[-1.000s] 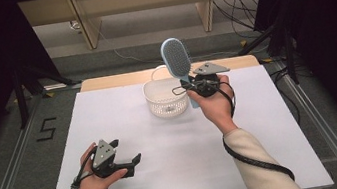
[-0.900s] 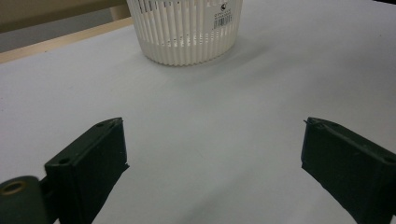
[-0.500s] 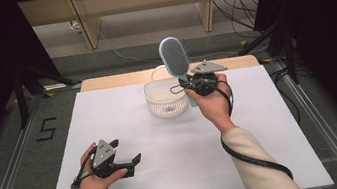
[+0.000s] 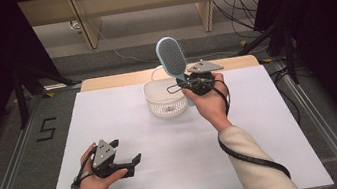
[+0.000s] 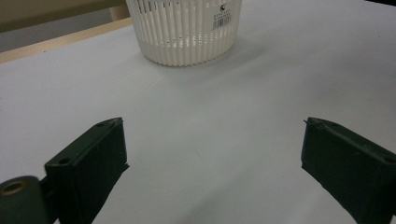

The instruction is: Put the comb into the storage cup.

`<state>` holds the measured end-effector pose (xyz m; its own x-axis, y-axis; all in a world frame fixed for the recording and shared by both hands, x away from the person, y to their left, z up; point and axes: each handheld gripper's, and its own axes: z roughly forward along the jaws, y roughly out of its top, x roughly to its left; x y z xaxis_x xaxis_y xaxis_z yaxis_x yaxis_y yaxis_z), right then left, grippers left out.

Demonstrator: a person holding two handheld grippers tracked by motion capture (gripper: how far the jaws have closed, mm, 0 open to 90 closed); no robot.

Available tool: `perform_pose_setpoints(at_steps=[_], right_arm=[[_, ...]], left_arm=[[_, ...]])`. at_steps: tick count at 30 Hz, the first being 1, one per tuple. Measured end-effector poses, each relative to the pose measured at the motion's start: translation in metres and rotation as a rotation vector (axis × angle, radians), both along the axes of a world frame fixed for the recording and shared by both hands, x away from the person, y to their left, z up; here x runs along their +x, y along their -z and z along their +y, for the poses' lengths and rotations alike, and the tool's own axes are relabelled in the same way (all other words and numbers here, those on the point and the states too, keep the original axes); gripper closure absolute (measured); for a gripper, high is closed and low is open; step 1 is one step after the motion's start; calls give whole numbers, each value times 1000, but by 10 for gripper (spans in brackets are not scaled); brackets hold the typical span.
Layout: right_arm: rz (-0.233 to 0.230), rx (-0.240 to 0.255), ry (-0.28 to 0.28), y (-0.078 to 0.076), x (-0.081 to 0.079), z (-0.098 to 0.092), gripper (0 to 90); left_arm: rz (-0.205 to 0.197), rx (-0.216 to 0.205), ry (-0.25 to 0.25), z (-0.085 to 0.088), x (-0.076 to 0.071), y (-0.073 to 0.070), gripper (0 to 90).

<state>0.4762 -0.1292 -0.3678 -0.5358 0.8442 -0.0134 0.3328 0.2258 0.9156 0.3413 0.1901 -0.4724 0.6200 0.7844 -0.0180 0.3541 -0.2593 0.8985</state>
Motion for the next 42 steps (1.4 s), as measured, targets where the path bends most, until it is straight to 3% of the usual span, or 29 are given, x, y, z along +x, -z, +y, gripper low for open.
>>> perform_pose_setpoints(at_steps=[42], right_arm=[[-10,-10,-7,-5,10,14,706]], left_arm=[[0,0,1,0,0,0,66]])
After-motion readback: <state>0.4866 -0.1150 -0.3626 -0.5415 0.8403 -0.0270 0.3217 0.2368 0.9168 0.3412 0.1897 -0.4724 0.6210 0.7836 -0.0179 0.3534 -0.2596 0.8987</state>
